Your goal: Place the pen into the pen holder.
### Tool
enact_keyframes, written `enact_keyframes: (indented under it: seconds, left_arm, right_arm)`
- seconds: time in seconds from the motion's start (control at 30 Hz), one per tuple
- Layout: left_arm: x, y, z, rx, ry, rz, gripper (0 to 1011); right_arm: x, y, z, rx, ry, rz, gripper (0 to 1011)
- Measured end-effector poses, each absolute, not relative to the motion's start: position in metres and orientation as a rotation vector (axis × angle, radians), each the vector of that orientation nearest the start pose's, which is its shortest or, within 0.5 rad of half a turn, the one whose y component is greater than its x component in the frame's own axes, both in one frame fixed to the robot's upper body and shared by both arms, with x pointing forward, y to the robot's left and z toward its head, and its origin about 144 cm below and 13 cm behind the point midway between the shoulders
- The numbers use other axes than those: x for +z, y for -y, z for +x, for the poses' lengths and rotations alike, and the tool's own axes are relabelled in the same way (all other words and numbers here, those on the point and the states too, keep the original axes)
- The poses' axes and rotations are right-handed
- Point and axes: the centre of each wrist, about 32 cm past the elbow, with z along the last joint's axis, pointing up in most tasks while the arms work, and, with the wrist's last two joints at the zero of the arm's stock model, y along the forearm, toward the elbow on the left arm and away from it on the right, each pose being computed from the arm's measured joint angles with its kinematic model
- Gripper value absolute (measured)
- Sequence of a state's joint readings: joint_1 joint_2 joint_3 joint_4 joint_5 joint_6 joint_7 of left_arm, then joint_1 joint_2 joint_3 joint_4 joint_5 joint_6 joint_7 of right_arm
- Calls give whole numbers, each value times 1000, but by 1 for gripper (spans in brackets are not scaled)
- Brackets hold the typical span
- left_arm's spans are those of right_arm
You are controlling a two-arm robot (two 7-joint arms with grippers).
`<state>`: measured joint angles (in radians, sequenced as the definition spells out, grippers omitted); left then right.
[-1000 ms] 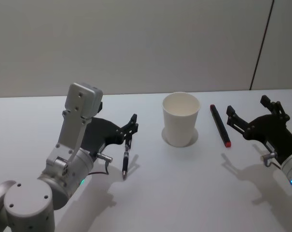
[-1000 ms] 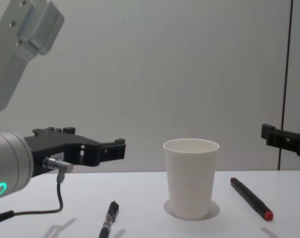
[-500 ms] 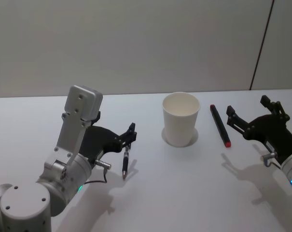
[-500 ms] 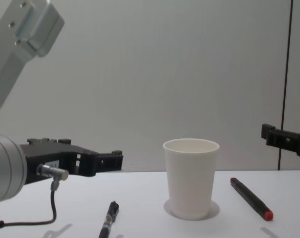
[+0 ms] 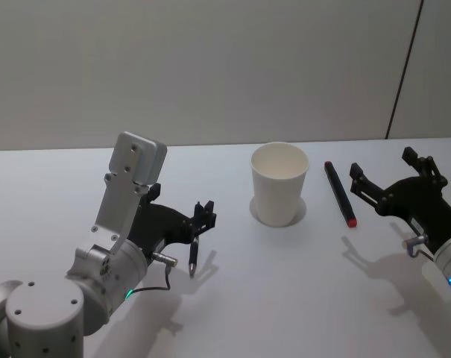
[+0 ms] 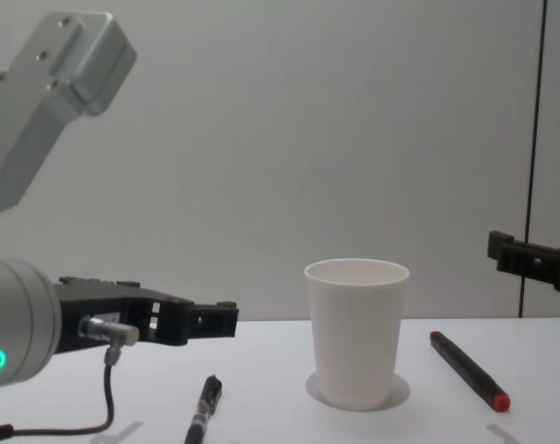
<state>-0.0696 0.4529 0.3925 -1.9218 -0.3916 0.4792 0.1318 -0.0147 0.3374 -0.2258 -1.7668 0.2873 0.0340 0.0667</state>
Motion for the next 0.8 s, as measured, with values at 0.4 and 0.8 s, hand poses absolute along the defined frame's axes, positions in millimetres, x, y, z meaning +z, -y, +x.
enact_keyframes:
  seconds: [0.4,0.8]
  left_arm:
    - [1238,-198,443,1197,-145,321,1001]
    - [1237,-193,450,1199,-214,357,1001]
  right_arm:
    - [1189,237,443,-1229,75,26,1002]
    - [1189,237,443,-1230,75,26,1002]
